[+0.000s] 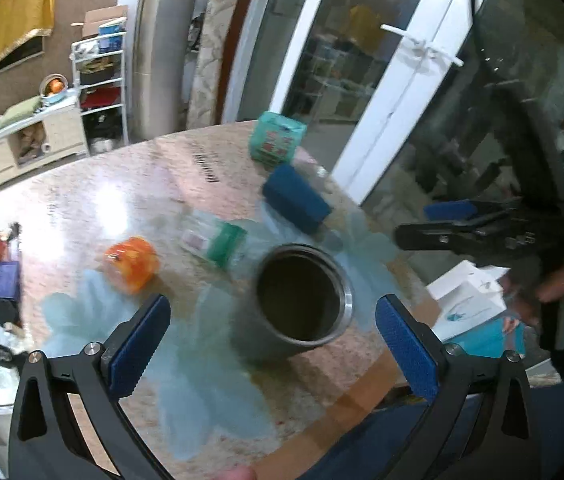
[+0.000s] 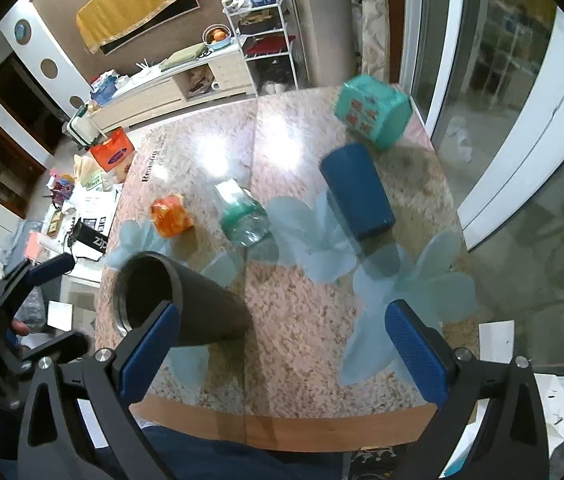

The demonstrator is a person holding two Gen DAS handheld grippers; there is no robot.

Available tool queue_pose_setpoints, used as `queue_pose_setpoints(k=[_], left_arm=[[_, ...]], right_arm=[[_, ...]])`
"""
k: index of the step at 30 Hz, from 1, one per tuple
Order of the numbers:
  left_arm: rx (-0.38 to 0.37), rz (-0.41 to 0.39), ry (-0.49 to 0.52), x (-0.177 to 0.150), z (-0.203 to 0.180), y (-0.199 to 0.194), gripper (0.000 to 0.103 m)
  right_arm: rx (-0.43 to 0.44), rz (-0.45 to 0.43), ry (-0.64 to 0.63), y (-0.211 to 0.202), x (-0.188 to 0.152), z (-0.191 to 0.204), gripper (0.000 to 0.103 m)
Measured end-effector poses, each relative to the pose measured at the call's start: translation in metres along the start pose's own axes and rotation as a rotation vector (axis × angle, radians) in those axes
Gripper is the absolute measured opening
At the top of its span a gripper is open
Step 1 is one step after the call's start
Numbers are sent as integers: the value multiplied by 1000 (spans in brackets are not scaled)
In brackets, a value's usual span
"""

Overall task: Flip cup upright
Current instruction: 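Lower the upright tumbler onto the table with the left gripper, then open the left gripper and withdraw it from the tumbler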

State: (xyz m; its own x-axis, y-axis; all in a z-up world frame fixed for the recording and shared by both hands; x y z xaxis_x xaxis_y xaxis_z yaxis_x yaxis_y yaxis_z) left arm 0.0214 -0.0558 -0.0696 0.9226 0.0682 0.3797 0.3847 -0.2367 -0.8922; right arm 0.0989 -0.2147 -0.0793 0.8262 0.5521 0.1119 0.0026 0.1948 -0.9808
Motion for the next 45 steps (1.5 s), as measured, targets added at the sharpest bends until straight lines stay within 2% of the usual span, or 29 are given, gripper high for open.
queue_pose_setpoints(k=[4,7,9,16,24,29,45], left_arm=[[-6,10,-4,2,11,-14,103],[21,35,-20,-1,23,-21,103],[35,66,-14,-4,27,-22,103],[90,84,-59,-12,53,-29,103],[81,104,-124,-23,74,-35,103],[151,82,-117,-23,77,-43,103],[121,60,-84,-17,66,-47,103]], right_arm=[[-64,-13,-41,-9,3,33,103],[-103,-35,-71,-15,4,55,103],[-134,-38,-73,-17,3,59,103],[-205,-39,-64,-10,-3,75,103],[-195,-44,-67,-8,-5,92,103],[-186,-58,-85,-6,-5,102,103],[-171,-87,-57,-17,-8,99,103]])
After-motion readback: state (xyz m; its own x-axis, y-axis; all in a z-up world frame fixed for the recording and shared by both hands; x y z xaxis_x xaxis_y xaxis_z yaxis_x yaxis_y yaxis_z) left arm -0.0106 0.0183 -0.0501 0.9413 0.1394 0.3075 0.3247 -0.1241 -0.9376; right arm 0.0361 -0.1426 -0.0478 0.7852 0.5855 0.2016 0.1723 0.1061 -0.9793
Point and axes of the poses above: each gripper's, at about its wrist camera, not at the fingertips, and y roughly the way its jaws point, z to its left, x to its top, the point moved 9 cm from there along y, roughly the way its jaws point, and after that the axes turned 15 degrees about z, right-handed, at the moved point
